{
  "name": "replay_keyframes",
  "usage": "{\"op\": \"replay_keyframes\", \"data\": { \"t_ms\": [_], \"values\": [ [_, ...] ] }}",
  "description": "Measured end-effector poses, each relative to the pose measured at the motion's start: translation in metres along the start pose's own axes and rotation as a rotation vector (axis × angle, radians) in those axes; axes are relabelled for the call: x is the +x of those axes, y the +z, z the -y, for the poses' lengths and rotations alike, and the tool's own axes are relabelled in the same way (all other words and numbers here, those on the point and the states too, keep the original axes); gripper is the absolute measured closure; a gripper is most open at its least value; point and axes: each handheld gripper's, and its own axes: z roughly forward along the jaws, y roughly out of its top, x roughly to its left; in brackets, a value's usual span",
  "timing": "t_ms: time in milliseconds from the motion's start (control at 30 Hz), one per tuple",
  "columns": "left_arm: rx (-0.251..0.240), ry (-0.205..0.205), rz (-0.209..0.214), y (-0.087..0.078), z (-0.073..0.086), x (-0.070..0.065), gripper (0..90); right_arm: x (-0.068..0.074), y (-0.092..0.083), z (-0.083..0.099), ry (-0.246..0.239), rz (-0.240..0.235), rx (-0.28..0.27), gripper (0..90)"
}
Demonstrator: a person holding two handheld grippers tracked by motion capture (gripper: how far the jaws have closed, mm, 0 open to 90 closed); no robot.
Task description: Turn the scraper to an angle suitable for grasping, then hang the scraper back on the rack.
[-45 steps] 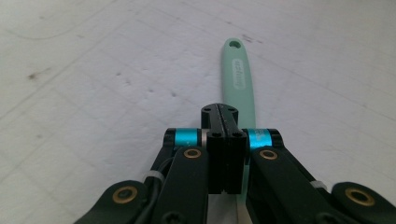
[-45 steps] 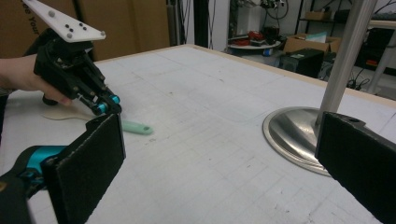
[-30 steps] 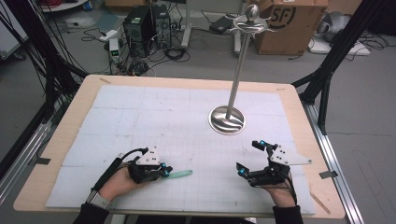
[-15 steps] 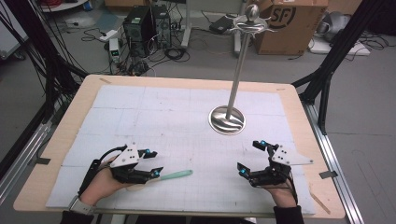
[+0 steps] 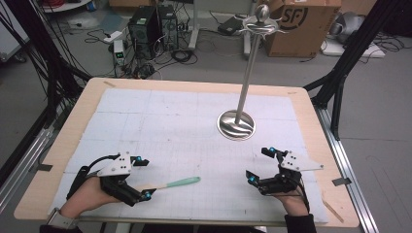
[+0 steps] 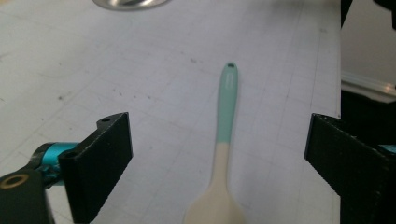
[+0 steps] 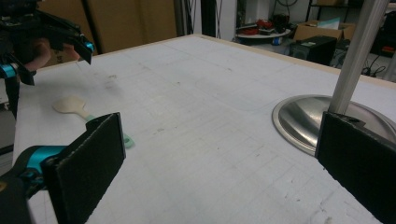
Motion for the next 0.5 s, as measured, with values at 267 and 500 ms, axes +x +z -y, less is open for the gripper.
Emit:
{"op": "replay_keyframes", "data": {
  "t_ms": [267,500],
  "values": [
    [0.146,-0.014,0.045,0.016,-0.008,0.003,17.4,0.001,-0.001,0.000,0.002,-0.005,0.006,0.6],
    [0.329,0.016,0.065,0.026,-0.017,0.005,20.6,0.002,-0.002,0.001,-0.003,-0.014,0.004,0.5]
  ]
}}
